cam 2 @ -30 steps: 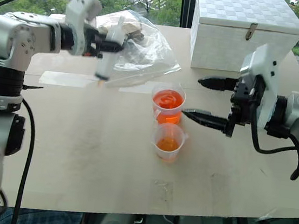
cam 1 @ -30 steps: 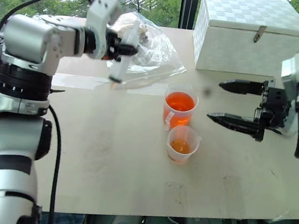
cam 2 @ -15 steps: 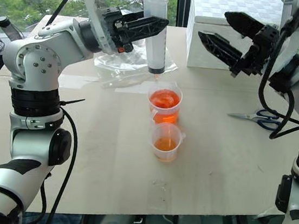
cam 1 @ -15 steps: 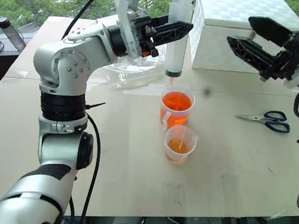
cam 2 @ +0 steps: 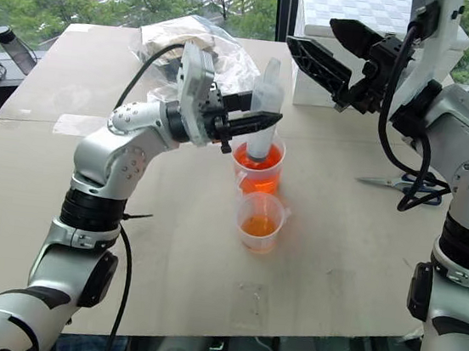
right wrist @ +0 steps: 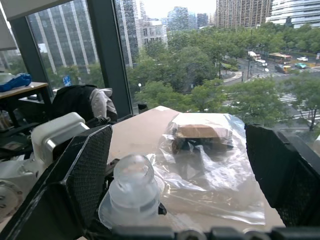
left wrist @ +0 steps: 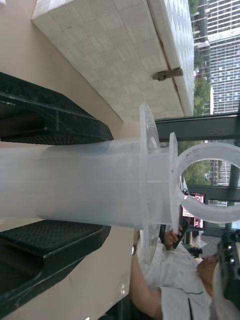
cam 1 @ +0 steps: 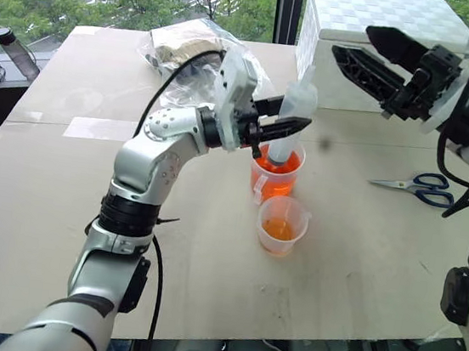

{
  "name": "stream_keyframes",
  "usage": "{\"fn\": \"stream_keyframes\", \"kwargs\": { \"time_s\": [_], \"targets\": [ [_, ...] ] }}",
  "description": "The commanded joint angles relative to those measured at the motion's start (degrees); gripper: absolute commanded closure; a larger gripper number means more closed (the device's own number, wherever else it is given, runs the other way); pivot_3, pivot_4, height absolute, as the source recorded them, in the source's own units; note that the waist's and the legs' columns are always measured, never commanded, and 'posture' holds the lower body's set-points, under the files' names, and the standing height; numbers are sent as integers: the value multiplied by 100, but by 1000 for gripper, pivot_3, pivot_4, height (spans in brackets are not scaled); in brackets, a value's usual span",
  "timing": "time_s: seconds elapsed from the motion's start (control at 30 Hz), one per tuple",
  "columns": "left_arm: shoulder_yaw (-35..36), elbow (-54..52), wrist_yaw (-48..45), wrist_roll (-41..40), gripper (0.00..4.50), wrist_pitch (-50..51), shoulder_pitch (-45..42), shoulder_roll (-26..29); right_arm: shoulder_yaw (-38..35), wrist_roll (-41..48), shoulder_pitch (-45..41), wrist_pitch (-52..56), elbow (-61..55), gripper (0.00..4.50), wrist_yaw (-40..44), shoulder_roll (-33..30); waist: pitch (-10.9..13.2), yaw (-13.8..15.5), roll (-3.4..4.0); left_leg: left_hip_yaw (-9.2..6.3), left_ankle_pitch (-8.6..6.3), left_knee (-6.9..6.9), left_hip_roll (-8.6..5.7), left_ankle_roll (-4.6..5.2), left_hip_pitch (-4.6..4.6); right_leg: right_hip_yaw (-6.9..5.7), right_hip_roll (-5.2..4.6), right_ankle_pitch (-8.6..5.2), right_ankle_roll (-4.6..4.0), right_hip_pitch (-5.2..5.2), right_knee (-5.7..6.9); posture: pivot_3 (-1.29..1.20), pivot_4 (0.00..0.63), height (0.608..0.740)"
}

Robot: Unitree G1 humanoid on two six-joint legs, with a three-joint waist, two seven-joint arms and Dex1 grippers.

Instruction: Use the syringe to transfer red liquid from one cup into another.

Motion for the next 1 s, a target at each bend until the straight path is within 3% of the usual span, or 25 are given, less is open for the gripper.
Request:
{"fn": "stream_keyframes", "kwargs": {
  "time_s": [0.03, 0.17, 0.33, 0.63, 1.0],
  "targets": [
    [-15, 109, 56, 360, 3122, -696, -100, -98, 152, -5, -31, 51, -274, 0, 125, -24, -1, 5, 0, -1, 0, 0, 0, 0, 0, -1, 0, 0, 0, 0, -1, 0, 150, 740],
    [0, 234, 203, 521, 3122, -887, -112, -233, 281, 161, -29, 331, -344, 0, 159, -43, -1, 1, 1, -2, 0, 0, 0, 0, 0, -2, 1, 0, 0, 0, 0, 0, 150, 740],
    [20, 192, 139, 493, 3122, -894, -16, -248, 365, -254, -13, 227, -122, 0, 101, -16, -1, 0, 1, -2, 0, 0, 0, 1, -1, -1, 1, 0, 0, 0, 0, 0, 150, 740],
    [99, 43, 21, 196, 3122, -524, 18, -215, 528, -1040, 8, -168, 407, 0, 794, -135, -1, -6, 1, -2, 0, -1, 0, 1, -1, -2, 3, 0, 0, 0, 0, 0, 150, 740],
    [66, 220, -179, 204, 3122, -513, 3, -209, 811, -1459, -329, -363, 635, 0, 1072, 422, -1, -2, 1, -3, 0, -1, 0, 0, 0, -4, 3, 0, 0, 0, 0, 0, 150, 740]
  ]
}}
